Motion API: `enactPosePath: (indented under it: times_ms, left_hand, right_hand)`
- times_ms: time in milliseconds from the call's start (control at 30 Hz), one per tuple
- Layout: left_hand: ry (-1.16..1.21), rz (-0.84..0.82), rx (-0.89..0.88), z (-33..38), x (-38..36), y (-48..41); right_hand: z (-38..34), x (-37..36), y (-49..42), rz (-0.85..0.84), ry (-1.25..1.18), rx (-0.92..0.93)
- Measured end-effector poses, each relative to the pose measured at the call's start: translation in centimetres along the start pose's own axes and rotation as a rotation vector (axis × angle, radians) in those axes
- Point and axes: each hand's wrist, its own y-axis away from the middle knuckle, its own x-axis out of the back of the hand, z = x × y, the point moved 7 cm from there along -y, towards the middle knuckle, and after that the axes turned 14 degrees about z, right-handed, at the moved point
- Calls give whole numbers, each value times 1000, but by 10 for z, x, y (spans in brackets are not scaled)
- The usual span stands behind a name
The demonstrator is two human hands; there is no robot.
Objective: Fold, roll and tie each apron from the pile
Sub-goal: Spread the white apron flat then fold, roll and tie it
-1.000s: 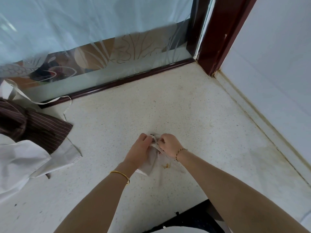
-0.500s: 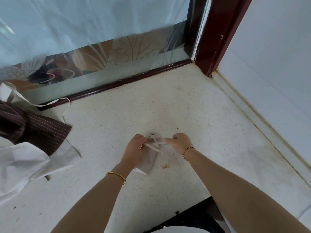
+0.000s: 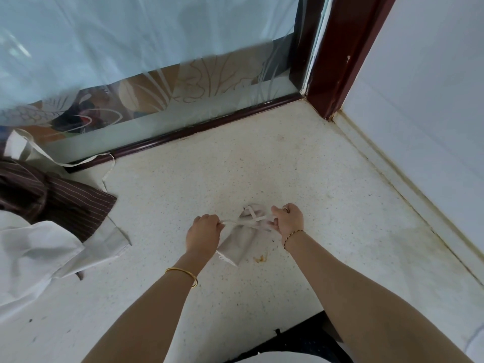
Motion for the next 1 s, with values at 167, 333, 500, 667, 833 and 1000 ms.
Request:
enactPosePath:
  times_ms: [167, 333, 500, 667, 833, 1000]
  left_hand:
    - [13, -23, 97, -16, -2, -5]
    - [-25, -145, 149, -27, -4, -5]
    - [363, -209, 519, -34, -12, -1]
    - [1336, -126, 832, -2, 0, -7]
    - [1210, -204, 616, 23, 4, -7]
    - [763, -245, 345, 30, 1, -10]
  right_hand:
    - [-27, -1, 2, -72, 581, 488]
    - [-11, 13, -10, -15, 691, 351]
    - [1, 16, -9, 79, 739, 276]
    - [2, 4, -1, -3, 827, 345]
    - [1, 0, 1, -12, 835, 405]
    - [-21, -14, 16, -79, 464, 454]
